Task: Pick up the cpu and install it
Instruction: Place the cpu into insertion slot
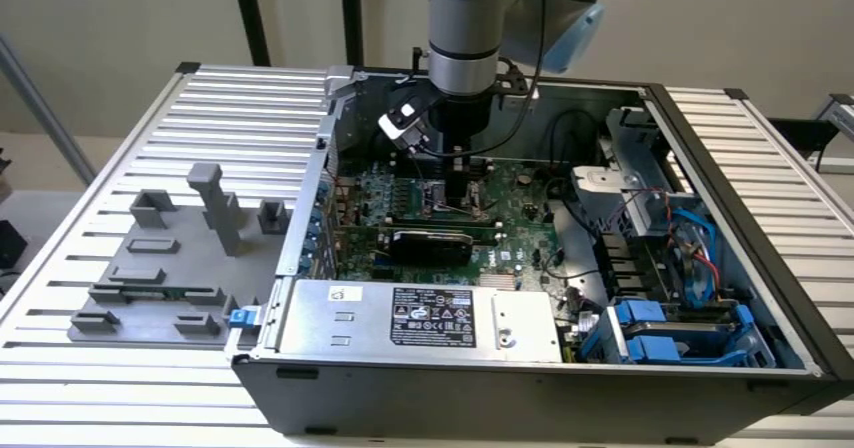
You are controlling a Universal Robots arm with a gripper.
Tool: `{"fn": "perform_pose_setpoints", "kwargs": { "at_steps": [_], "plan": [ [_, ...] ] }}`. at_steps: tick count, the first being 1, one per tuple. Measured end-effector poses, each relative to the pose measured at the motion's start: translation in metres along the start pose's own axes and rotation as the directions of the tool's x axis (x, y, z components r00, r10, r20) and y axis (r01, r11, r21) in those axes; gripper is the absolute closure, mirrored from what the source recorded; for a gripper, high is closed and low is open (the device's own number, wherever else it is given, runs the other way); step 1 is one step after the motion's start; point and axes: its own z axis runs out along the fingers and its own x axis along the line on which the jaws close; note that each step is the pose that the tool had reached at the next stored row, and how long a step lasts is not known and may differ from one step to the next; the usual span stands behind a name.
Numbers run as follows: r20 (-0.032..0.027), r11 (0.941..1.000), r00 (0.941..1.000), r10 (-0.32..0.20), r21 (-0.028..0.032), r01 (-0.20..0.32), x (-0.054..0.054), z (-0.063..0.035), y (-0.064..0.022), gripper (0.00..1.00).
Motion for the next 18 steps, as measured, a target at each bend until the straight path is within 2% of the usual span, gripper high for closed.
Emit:
{"fn": "perform_pose_setpoints", "kwargs": {
  "at_steps": [4,8,10,18],
  "plan": [
    [0.0026,1.0000,1.0000,0.000,0.0000,0.000,-0.0001,-0.0001,0.0001,0.38],
    [0.0114,1.0000,0.9999,-0.001,-0.0004,0.001,0.0000,0.0000,0.0002,0.38],
    [0.0139,1.0000,0.9999,-0.001,-0.0004,0.001,-0.0001,-0.0002,0.0002,0.38],
    [0.0141,1.0000,0.9999,-0.001,0.0012,0.001,-0.0014,-0.0048,0.0004,0.38]
  ]
}}
